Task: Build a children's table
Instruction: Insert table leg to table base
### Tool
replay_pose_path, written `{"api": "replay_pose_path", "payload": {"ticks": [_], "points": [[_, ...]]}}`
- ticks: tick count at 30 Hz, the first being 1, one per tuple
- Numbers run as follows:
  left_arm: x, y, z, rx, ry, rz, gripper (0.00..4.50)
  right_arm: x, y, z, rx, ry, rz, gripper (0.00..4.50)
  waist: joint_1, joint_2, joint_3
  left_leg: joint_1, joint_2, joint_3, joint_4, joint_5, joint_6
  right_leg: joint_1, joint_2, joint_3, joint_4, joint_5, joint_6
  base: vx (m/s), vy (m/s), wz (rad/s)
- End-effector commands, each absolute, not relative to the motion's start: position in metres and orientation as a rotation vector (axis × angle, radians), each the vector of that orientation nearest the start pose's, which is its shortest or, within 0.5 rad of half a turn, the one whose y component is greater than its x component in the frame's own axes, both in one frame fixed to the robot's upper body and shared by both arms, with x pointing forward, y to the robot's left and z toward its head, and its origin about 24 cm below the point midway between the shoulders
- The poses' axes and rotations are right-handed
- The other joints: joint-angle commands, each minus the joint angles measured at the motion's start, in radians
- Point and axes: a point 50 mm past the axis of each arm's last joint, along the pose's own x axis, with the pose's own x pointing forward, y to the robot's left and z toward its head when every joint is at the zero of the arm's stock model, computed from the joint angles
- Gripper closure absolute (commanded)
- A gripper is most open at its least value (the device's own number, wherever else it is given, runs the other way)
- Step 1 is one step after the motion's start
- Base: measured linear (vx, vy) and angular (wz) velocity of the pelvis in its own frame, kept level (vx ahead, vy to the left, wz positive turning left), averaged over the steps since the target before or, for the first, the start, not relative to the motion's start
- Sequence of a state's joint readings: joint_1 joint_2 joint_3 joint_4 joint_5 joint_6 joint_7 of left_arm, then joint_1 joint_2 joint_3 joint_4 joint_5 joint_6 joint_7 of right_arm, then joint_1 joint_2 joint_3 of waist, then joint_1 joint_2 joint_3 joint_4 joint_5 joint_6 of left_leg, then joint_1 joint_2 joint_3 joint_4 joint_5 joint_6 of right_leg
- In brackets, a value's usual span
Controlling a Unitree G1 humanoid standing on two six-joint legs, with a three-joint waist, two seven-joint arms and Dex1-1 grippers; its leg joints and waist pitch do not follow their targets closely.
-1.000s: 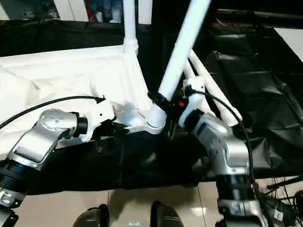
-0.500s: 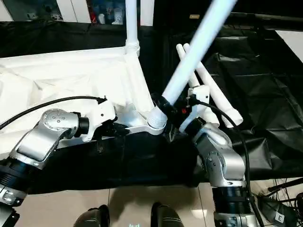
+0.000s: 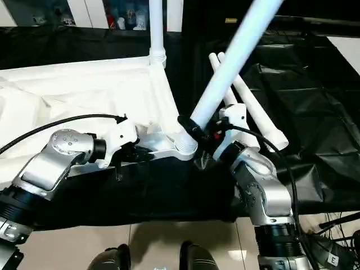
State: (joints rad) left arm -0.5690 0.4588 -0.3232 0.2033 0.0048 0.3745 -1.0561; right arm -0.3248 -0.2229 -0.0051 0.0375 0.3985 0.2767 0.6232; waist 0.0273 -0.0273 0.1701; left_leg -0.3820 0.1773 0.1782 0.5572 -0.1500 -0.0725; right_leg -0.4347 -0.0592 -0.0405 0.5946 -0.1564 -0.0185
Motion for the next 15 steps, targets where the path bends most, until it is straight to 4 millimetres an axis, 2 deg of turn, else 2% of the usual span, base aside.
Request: {"api": "replay_pose_path", "payload": {"ticks": [1, 2, 3, 6, 9, 12, 15], "points": [[0.312, 0.138, 0.077, 0.531, 0.493, -1.143, 4.5, 0.291, -0.132, 0.076, 0.11, 0.116, 0.788, 2.66, 0.005, 0.007, -0.067, 0.012, 0.04, -0.013, -0.06, -0.228, 0.058, 0.057, -0.072, 0.048, -0.079, -0.315, -0.189, 0.0, 0.0, 0.0], [0.312, 0.138, 0.076, 0.531, 0.493, -1.143, 4.5, 0.291, -0.131, 0.075, 0.101, 0.122, 0.797, 2.66, 0.003, 0.002, -0.067, 0.011, 0.04, -0.013, -0.06, -0.228, 0.06, 0.057, -0.072, 0.047, -0.08, -0.316, -0.188, 0.0, 0.0, 0.0], [0.312, 0.138, 0.076, 0.531, 0.493, -1.143, 4.5, 0.291, -0.13, 0.075, 0.095, 0.127, 0.804, 2.66, 0.004, 0.005, -0.067, 0.012, 0.04, -0.013, -0.06, -0.233, 0.06, 0.055, -0.072, 0.047, -0.081, -0.328, -0.186, 0.0, 0.0, 0.0], [0.312, 0.138, 0.076, 0.531, 0.492, -1.144, 4.5, 0.291, -0.129, 0.074, 0.077, 0.144, 0.825, 2.66, 0.003, 0.001, -0.066, 0.012, 0.04, -0.013, -0.062, -0.246, 0.057, 0.054, -0.072, 0.048, -0.084, -0.359, -0.175, 0.0, 0.0, 0.0], [0.311, 0.137, 0.076, 0.533, 0.492, -1.146, 4.5, 0.291, -0.128, 0.072, 0.048, 0.178, 0.851, 2.66, 0.002, 0.003, -0.064, 0.012, 0.041, -0.014, -0.063, -0.25, 0.055, 0.052, -0.072, 0.048, -0.084, -0.362, -0.174, 0.0, 0.0, 0.0], [0.309, 0.137, 0.076, 0.535, 0.494, -1.153, 4.5, 0.291, -0.127, 0.067, -0.004, 0.238, 0.897, 2.66, 0.0, -0.002, -0.062, 0.011, 0.041, -0.014, -0.064, -0.263, 0.055, 0.052, -0.073, 0.048, -0.086, -0.388, -0.167, 0.0, 0.0, 0.0], [0.309, 0.137, 0.076, 0.536, 0.495, -1.157, 4.5, 0.29, -0.126, 0.065, -0.006, 0.264, 0.919, 2.66, -0.001, -0.001, -0.062, 0.013, 0.042, -0.015, -0.065, -0.271, 0.052, 0.049, -0.073, 0.049, -0.089, -0.403, -0.16, 0.0, 0.0, 0.0]]}}
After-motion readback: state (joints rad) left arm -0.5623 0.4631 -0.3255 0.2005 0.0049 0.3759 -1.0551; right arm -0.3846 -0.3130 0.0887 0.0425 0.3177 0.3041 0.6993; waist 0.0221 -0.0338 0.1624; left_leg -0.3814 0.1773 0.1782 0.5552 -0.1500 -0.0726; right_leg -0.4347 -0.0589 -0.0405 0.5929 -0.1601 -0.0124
